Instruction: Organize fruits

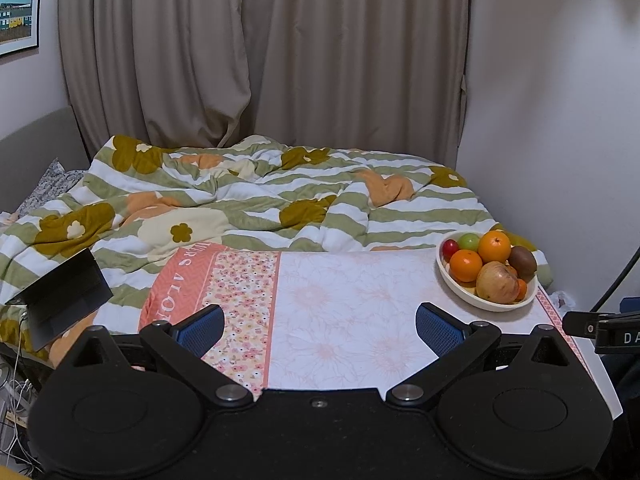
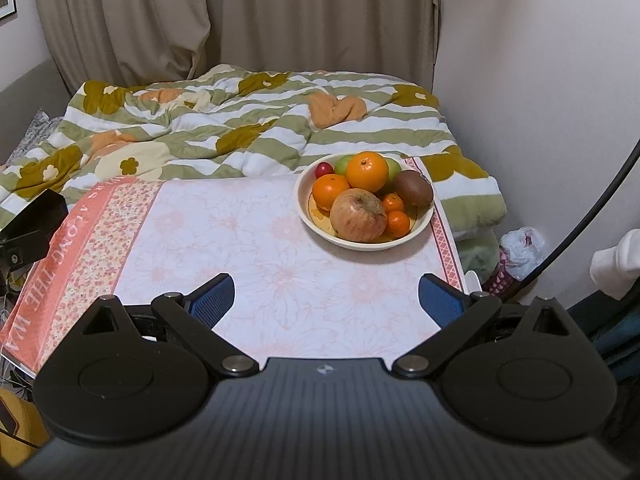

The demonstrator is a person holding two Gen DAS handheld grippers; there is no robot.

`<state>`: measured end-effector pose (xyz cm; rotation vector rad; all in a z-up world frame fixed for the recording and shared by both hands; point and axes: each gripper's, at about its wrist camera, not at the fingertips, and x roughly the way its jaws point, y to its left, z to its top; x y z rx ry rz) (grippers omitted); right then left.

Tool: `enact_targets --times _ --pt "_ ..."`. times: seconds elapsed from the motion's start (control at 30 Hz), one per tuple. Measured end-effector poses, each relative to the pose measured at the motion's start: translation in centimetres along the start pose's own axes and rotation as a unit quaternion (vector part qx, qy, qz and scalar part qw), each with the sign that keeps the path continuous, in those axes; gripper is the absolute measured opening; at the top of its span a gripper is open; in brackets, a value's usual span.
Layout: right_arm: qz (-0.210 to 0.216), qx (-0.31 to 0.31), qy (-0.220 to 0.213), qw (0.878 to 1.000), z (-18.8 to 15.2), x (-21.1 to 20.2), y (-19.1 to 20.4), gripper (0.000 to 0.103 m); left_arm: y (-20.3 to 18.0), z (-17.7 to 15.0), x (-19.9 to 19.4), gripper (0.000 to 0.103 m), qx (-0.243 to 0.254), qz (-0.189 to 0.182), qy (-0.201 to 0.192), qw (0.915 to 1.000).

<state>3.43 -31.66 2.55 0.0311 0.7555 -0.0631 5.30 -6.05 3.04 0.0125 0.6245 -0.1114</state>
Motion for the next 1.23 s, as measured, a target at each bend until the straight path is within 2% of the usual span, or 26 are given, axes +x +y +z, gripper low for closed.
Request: enact_targets --times 0.73,1.23 --pt "0.004 0.006 -0.001 1.000 -0.3 0.1 0.3 0.103 0.2 -0.1 -0.5 0.103 0.006 0.018 -0.014 0.9997" --pt "0.006 0.007 0.003 1.000 -0.2 0.1 0.6 0.103 1.2 -0.1 0.3 0.103 -0.020 0.019 0.003 0.9996"
